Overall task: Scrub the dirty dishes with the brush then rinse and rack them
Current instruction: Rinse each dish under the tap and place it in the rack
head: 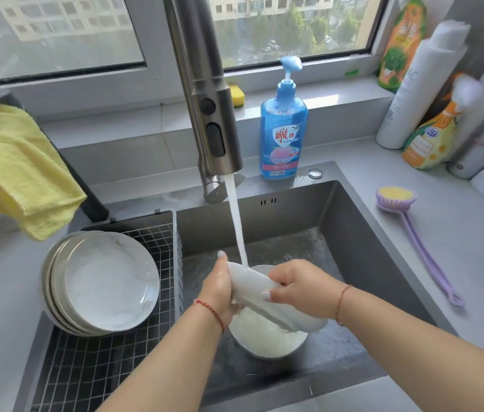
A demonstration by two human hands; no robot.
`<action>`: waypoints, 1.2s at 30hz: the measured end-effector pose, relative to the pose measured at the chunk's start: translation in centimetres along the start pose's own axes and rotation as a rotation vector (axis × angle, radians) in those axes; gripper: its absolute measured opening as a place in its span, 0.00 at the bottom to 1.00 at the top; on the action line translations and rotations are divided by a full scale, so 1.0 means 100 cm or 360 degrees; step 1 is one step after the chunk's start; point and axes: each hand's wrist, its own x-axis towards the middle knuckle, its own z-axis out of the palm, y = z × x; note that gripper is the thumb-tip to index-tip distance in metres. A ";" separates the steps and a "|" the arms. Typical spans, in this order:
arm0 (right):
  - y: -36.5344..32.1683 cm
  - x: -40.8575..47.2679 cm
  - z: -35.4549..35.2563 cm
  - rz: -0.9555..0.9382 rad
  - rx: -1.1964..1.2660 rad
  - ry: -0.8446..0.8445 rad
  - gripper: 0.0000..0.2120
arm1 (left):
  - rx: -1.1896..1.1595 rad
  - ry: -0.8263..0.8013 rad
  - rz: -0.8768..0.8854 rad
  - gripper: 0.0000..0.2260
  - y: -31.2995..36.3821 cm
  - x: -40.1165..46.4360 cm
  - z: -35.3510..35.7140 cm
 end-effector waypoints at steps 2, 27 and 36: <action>-0.010 0.010 0.000 0.0045 0.0136 -0.0008 0.19 | -0.0102 -0.0050 -0.0073 0.32 -0.001 0.005 -0.011; 0.052 0.047 -0.020 0.0693 0.2273 0.0286 0.11 | -0.0774 -0.0004 -0.0314 0.21 -0.031 0.002 -0.039; 0.112 0.012 -0.023 0.0290 0.2404 0.0069 0.33 | -0.0413 -0.0122 -0.0477 0.21 -0.056 -0.018 -0.015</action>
